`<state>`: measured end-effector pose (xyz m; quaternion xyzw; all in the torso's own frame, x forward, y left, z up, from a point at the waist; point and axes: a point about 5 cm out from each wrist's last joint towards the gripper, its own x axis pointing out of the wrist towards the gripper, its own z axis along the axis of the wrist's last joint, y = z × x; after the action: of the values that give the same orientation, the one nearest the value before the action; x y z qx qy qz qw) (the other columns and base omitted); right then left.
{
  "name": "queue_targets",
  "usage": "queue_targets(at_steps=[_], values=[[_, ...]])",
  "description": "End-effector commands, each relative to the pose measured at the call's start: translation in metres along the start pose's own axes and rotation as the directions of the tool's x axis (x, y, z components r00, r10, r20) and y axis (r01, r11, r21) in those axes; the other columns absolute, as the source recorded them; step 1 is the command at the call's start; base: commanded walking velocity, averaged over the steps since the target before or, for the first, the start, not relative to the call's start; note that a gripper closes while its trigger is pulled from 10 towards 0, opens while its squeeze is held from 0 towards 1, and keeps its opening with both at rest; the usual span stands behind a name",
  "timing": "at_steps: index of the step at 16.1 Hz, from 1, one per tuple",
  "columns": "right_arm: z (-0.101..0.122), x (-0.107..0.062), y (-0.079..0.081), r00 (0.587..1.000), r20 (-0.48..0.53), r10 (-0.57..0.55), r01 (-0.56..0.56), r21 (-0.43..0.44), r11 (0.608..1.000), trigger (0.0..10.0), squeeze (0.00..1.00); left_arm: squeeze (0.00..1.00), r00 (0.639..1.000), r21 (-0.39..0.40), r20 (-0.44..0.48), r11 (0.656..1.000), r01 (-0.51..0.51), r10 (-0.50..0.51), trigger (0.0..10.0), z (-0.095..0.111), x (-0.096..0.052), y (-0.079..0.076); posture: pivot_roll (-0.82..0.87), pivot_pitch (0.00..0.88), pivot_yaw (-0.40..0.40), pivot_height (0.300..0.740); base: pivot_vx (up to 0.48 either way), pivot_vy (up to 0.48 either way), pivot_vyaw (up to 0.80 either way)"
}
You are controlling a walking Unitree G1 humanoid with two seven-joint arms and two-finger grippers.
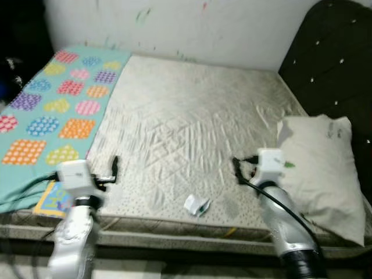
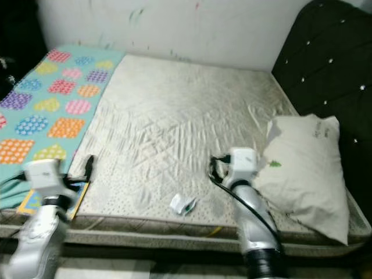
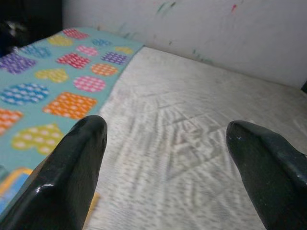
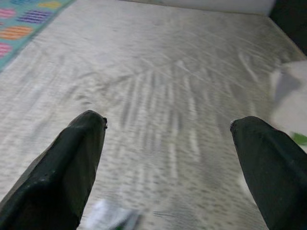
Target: Clean up the room
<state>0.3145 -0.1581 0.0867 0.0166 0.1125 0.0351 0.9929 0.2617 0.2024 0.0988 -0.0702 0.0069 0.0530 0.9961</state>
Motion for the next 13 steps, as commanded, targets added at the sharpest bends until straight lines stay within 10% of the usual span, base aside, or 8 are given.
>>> queue_targets(at_steps=[1, 13], values=[[0.0015, -0.0021, -0.0119, 0.999, 0.001, -0.033, 0.033, -0.008, 0.999, 10.0, 0.0, 0.0, 1.0, -0.015, 0.008, 1.0, 0.023, -0.023, 10.0, -0.0002, 0.0009, -0.0079, -0.05, 0.051, -0.099, 0.74, 0.0, 0.0, 0.0], [-0.0003, -0.0025, -0.0115, 0.999, -0.011, -0.035, 0.035, -0.002, 0.999, 10.0, 0.0, 0.0, 0.999, -0.035, 0.004, 0.999, 0.041, -0.041, 10.0, -0.0008, 0.0022, -0.0103, -0.05, 0.054, -0.095, 0.74, 0.0, 0.182, -0.47]])
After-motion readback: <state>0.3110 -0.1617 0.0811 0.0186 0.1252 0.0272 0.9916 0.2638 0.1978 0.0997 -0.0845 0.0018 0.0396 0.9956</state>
